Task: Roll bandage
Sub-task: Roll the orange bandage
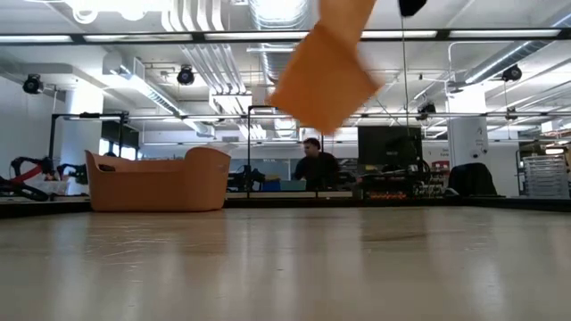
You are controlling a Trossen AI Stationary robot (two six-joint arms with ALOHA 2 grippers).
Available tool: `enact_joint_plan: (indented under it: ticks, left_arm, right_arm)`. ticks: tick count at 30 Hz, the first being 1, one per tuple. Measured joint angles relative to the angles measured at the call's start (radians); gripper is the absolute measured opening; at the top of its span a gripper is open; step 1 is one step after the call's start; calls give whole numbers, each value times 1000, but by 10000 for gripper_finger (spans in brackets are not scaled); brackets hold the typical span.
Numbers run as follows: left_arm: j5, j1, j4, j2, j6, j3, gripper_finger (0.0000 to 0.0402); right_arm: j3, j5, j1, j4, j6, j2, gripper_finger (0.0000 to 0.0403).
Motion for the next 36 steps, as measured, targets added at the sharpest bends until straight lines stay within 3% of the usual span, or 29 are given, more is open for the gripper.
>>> enact_joint_plan:
  ticks: [4, 8, 12, 20, 26, 34, 36]
  left_arm:
    - [192, 2, 79, 17, -26, 0, 48]
    - [202, 3, 116, 76, -98, 0, 48]
    - [193, 6, 179, 168, -102, 0, 48]
    - [-30, 21, 206, 344, -149, 0, 48]
    - [-42, 60, 212, 396, -163, 0, 48]
    - [-41, 111, 189, 368, -91, 0, 48]
    - [-1, 137, 155, 365, -126, -1, 49]
  right_arm:
    - [-4, 105, 174, 24, 8, -30, 0]
    - [0, 290, 293, 31, -4, -20, 0]
    - [1, 419, 331, 30, 3, 3, 0]
    - [1, 514, 330, 30, -18, 28, 0]
    - [1, 515, 330, 65, -61, 27, 0]
    - [22, 495, 335, 94, -57, 27, 0]
    - [25, 496, 346, 91, -57, 27, 0]
